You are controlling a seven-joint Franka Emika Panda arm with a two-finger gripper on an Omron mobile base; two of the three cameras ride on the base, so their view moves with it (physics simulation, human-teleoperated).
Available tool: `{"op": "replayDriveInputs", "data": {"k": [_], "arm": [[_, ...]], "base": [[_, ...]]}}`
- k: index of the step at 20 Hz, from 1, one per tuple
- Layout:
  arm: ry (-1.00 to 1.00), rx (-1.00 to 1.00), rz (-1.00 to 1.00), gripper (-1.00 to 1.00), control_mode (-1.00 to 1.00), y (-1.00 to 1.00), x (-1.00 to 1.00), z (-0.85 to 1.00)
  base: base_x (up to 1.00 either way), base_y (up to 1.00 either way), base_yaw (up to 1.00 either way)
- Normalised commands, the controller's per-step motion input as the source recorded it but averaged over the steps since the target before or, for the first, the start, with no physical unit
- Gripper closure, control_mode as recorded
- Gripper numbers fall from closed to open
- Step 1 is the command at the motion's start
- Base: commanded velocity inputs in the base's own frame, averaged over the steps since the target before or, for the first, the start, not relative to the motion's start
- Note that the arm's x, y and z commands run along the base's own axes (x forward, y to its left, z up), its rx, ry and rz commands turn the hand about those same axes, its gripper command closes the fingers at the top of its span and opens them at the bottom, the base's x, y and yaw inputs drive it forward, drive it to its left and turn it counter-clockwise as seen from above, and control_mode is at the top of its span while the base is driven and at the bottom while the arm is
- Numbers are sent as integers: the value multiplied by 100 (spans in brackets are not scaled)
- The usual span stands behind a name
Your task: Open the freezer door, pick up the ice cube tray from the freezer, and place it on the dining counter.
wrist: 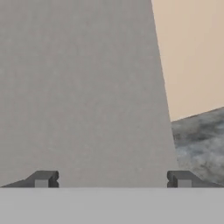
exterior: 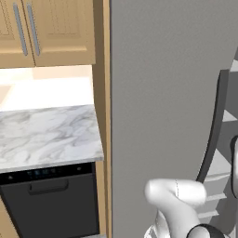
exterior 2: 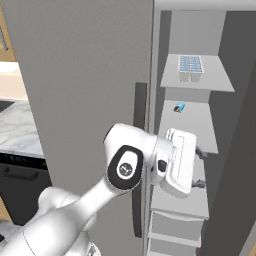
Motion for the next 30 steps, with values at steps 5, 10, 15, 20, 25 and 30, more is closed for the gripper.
{"op": "replayDriveInputs", "data": {"k": [5,10,15,20,25,30], "arm": [[21,0,37,-100,-100,100,0,0],[26,3,47,-100,-100,95,0,8],[19,6,47,-100,-100,89,0,3],[18,8,42,-100,-100,87,-6,14],[13,10,40,-100,-100,75,-22,6],[12,10,36,-100,-100,74,-18,3]], "base": [[0,0,0],[0,0,0],[0,0,0],[0,0,0],[0,0,0],[0,0,0]]}}
